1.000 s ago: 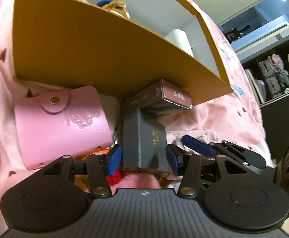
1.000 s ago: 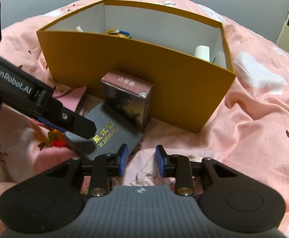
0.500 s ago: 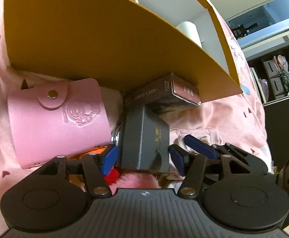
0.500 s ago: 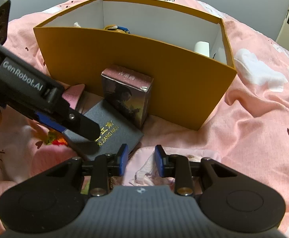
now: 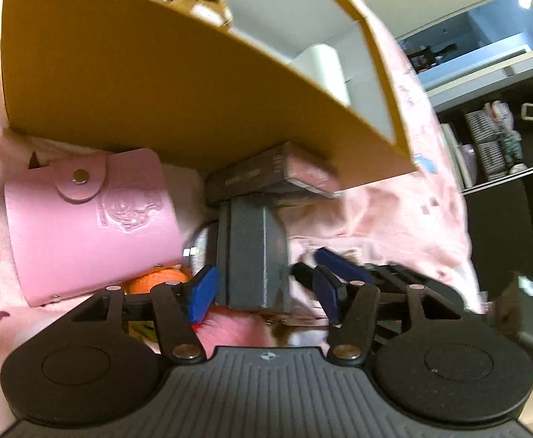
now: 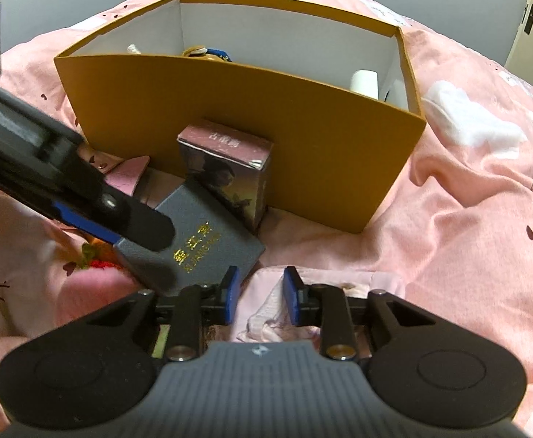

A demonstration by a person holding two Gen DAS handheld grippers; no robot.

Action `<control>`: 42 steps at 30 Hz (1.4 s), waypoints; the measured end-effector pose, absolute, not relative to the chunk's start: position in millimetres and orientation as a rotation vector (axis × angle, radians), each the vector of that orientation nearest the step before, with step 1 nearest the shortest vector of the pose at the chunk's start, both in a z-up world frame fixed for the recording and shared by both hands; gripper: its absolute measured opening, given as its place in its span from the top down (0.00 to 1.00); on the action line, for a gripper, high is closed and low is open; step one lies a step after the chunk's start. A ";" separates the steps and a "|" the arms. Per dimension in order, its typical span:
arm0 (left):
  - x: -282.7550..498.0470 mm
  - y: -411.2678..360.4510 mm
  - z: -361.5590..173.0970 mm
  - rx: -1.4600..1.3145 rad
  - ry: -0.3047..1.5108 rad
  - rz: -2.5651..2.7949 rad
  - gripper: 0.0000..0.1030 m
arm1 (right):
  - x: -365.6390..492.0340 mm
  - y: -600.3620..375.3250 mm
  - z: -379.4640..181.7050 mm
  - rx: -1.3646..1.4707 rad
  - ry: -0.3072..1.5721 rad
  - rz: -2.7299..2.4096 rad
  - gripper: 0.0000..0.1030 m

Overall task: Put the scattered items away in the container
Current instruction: 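Grasp the dark grey box with the left gripper and lift it, then grasp the small mauve photo box with the right gripper while the left holds the grey box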

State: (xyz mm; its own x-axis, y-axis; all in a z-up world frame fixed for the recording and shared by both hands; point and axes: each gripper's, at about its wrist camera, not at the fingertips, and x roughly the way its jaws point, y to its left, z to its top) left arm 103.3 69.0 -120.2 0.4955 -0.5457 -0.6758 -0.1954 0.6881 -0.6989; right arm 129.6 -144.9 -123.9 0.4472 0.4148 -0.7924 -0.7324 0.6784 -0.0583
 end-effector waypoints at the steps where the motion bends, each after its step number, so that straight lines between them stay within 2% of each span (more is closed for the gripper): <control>1: 102.6 69.6 -117.8 -0.833 1.047 -0.261 0.37 | 129.9 -145.3 -123.8 -0.425 0.841 0.735 0.74; 12: 112.3 66.9 -125.6 -0.920 1.036 -0.300 0.38 | 129.1 -149.3 -122.4 -0.404 0.852 0.735 0.76; 14: 114.2 65.0 -134.8 -0.990 1.052 -0.344 0.44 | 129.2 -151.7 -121.4 -0.396 0.852 0.736 0.76; 18: 117.9 50.0 -133.5 -0.863 1.085 -0.270 0.50 | 128.9 -154.7 -120.8 -0.385 0.854 0.743 0.75; 20: 118.4 45.7 -131.9 -0.827 1.085 -0.246 0.57 | 127.8 -154.7 -120.9 -0.383 0.853 0.743 0.75; 23: 118.2 38.9 -129.0 -0.754 1.094 -0.198 0.62 | 131.9 -154.6 -120.9 -0.378 0.852 0.747 0.75; 34: 98.9 32.1 -99.0 -0.578 1.030 -0.158 0.63 | 128.0 -154.0 -104.2 -0.406 0.807 0.823 0.74; 42: 76.5 34.6 -65.4 -0.464 0.960 -0.095 0.63 | 118.8 -139.4 -78.2 -0.580 0.650 0.953 0.71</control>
State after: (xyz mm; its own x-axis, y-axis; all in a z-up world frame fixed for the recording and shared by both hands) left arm 76.5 34.6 -65.4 0.5773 -0.2804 -0.7669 -0.1242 0.8981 -0.4219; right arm 118.8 -139.4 -78.2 0.4219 0.5458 -0.7240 -0.8733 0.4592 -0.1627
